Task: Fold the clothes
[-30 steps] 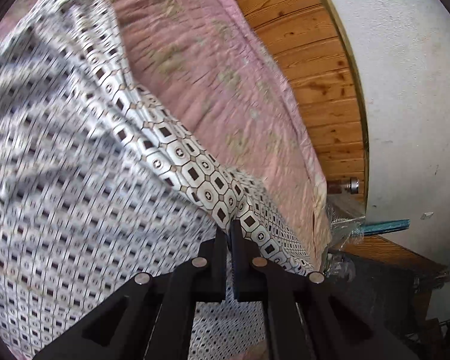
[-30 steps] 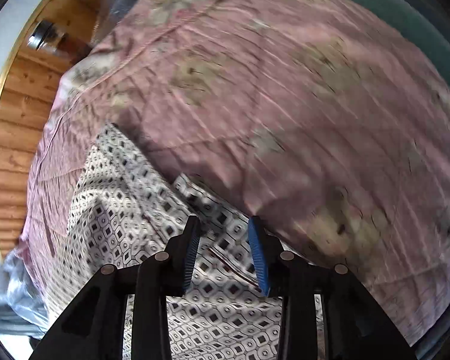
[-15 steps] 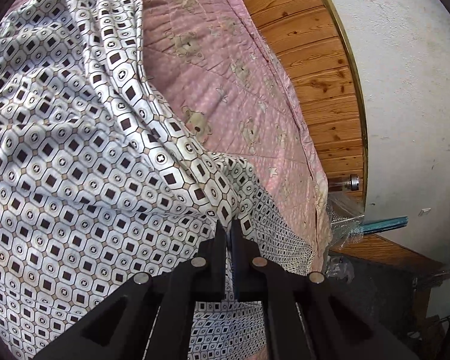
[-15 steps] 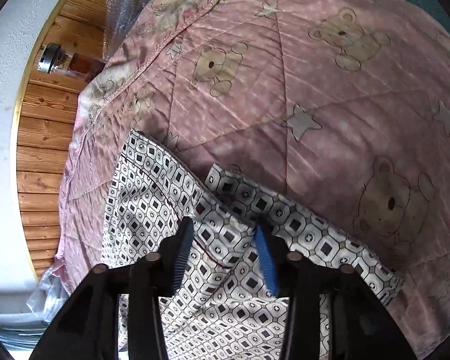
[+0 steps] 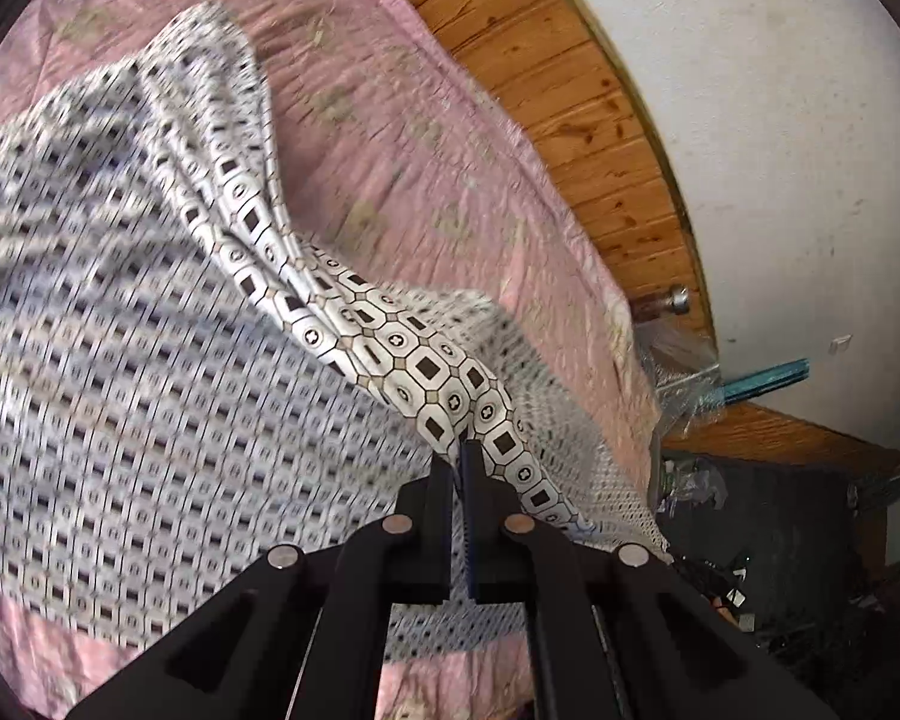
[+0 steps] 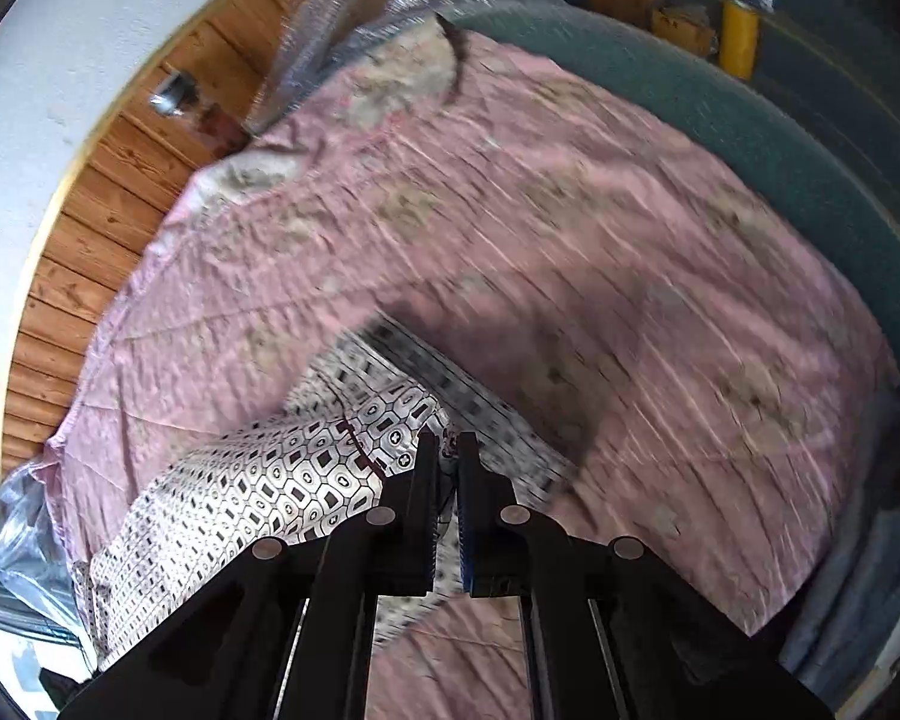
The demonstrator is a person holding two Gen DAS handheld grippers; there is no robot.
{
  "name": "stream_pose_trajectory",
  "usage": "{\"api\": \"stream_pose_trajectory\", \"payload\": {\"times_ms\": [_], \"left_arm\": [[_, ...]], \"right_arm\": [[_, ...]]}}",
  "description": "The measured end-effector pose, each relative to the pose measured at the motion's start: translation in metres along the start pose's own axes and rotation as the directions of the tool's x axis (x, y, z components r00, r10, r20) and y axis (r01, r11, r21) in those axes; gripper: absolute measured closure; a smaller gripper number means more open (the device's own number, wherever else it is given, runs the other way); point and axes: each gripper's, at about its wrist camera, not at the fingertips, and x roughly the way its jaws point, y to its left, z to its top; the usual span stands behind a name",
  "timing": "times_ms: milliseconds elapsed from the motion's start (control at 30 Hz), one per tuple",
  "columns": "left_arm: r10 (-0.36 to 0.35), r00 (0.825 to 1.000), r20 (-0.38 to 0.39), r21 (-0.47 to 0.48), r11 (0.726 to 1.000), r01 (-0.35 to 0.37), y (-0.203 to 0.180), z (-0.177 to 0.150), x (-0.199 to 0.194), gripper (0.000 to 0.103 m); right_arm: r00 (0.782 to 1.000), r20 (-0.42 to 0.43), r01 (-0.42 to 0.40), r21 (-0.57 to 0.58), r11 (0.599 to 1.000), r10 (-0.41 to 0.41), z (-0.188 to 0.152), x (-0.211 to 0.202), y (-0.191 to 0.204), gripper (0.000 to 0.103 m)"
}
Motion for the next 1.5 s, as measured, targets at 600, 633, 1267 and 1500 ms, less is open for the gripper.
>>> {"api": "stream_pose_trajectory", "payload": {"times_ms": [600,633,1267,1500], "left_arm": [[0.085,0.993,-0.080,0.053,0.995,-0.081,0.034,-0.042,0.053,0.101],[0.090,0.993,-0.070,0.044,0.995,-0.087,0.034,-0.041,0.050,0.101],[0.026,1.000,0.012,0.003,1.000,-0.026,0.020,-0.009,0.015,0.101],[0.169,0.978,0.127,-0.061,0.985,-0.162,0.054,0.010,-0.030,0.101]], "right_arm": [[0.976,-0.009,0.216,-0.007,0.976,-0.216,0.002,0.039,-0.008,0.099],[0.980,-0.012,0.199,-0.006,0.980,-0.199,0.006,0.038,-0.005,0.099],[0.963,-0.069,0.258,-0.030,0.966,-0.260,-0.006,0.051,-0.032,0.095],[0.863,0.243,0.481,-0.121,0.868,-0.444,-0.011,-0.013,0.024,0.064]]}}
